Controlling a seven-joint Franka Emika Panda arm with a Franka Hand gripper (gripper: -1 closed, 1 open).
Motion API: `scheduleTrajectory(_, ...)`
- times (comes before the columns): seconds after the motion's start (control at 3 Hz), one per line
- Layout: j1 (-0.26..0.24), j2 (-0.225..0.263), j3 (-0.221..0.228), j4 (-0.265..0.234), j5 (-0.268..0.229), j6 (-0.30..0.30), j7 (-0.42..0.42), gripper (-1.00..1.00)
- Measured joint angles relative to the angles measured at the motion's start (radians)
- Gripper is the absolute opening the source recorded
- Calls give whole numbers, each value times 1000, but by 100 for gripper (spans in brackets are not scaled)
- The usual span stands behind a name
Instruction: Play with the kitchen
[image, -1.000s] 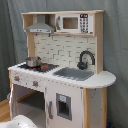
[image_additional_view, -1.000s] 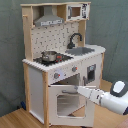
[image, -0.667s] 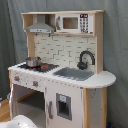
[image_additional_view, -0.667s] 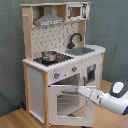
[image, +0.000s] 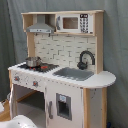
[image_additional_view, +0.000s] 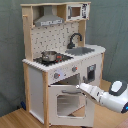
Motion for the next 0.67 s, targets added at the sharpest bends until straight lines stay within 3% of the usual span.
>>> scheduleTrajectory(0.67, 2, 57, 18, -103, 1, 0, 177, 100)
